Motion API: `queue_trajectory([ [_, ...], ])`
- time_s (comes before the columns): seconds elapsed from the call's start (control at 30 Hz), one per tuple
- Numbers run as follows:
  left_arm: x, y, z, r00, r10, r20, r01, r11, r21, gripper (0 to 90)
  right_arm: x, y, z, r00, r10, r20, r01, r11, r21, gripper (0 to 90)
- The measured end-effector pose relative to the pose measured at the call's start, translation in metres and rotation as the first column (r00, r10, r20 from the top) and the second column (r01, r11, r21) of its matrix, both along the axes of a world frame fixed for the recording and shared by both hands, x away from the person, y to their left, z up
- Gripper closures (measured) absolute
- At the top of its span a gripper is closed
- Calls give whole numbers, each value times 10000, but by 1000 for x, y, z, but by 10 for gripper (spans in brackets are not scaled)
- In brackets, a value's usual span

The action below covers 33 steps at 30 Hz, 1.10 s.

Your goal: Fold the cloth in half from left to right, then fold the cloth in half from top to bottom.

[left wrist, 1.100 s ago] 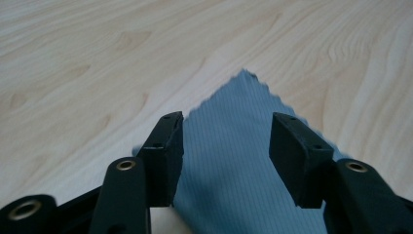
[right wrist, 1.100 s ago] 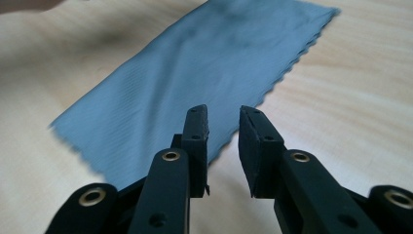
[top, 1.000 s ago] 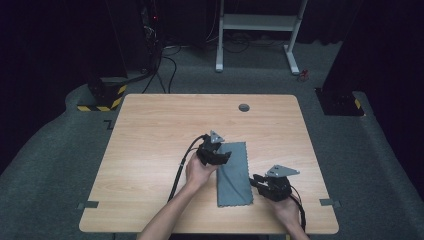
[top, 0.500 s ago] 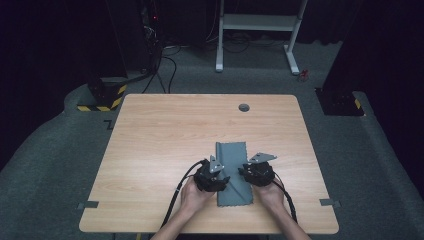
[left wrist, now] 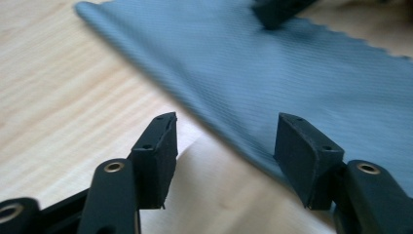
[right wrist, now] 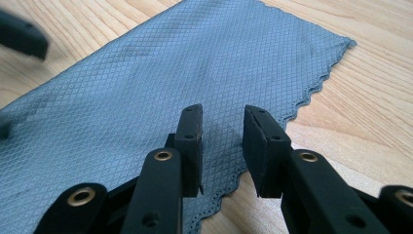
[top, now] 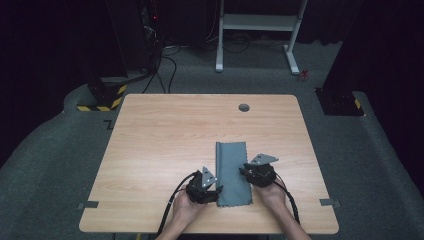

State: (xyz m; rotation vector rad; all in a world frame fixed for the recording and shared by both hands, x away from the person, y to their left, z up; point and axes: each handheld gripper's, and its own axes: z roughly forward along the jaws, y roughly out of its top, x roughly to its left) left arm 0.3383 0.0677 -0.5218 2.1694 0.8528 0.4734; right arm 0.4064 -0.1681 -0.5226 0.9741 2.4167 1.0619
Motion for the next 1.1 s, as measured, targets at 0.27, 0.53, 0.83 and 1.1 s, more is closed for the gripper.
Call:
queue_trajectory([
  [0.27, -22, 4, -3, 9999, -132, 103, 134, 9997, -200, 413, 0, 0, 0, 10000, 32, 1, -32, 10000, 11, 692],
  [0.53, -23, 10, 2, 9991, -430, 16, 430, 9985, -343, 411, 1, -1, 0, 10000, 66, -58, -65, 10000, 71, 692],
  [0.83, 36, -7, 13, 9974, -709, -107, 698, 9943, -800, 435, 1, -1, 0, 9999, 73, -73, -73, 9999, 70, 692],
  [1.1, 69, -2, 0, 9966, -132, -818, 65, 9966, -822, 457, 2, -2, 0, 9999, 128, -59, -127, 9999, 76, 693],
])
